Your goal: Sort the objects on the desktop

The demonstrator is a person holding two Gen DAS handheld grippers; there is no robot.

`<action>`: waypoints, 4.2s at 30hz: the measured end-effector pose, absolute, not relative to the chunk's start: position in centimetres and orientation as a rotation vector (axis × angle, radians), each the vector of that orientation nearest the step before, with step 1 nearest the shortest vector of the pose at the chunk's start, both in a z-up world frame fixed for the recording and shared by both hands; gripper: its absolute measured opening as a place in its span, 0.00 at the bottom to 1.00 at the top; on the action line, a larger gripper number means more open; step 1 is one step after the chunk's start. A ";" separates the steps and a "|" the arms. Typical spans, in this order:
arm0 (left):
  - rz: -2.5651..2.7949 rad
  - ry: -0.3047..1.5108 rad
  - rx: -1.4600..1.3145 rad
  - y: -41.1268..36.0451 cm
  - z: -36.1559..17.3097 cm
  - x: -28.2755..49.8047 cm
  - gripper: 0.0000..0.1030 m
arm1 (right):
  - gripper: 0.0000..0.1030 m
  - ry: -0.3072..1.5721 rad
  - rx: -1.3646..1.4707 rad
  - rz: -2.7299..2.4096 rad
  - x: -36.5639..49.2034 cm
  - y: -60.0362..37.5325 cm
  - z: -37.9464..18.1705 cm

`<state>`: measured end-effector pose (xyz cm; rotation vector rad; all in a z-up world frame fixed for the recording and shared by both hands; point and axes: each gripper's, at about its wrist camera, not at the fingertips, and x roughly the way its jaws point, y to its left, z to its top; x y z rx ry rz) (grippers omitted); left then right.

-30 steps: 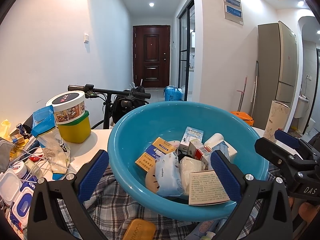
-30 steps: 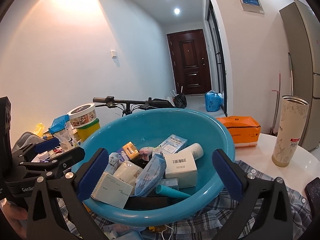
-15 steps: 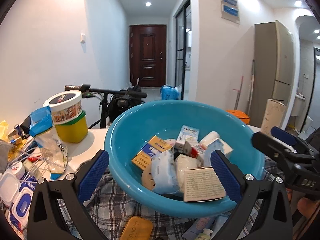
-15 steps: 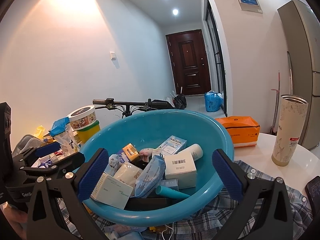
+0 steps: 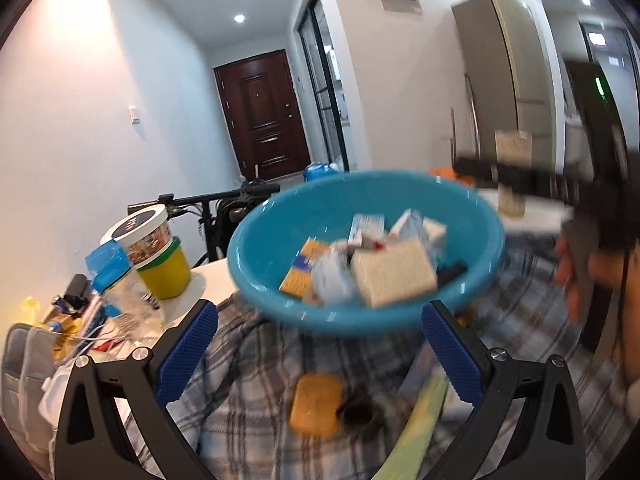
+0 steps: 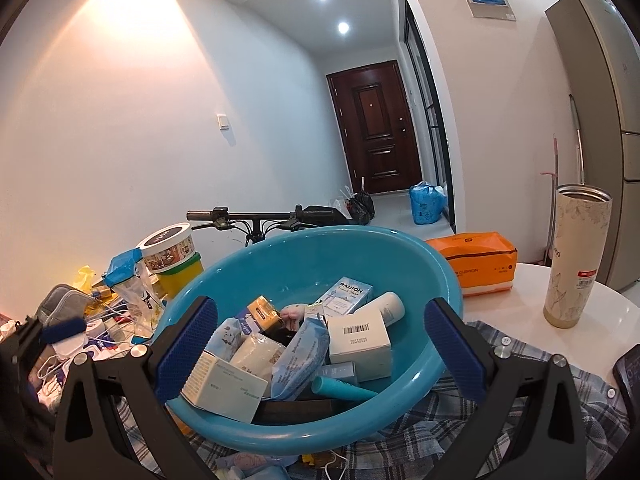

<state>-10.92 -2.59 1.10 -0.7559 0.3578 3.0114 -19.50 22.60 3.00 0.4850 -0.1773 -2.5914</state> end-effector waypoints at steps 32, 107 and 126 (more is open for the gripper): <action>2.853 0.379 -1.005 -1.9 -6.1 -11.6 0.39 | 1.00 -0.155 0.500 -2.572 -19.5 22.2 3.0; 2.961 0.059 -0.712 -1.5 5.1 -18.3 0.39 | 0.74 0.302 0.836 -2.142 -14.3 19.8 -5.7; 2.703 0.194 -1.100 -2.8 -6.8 -12.2 0.20 | 0.74 0.281 0.847 -2.153 -14.7 20.3 -5.6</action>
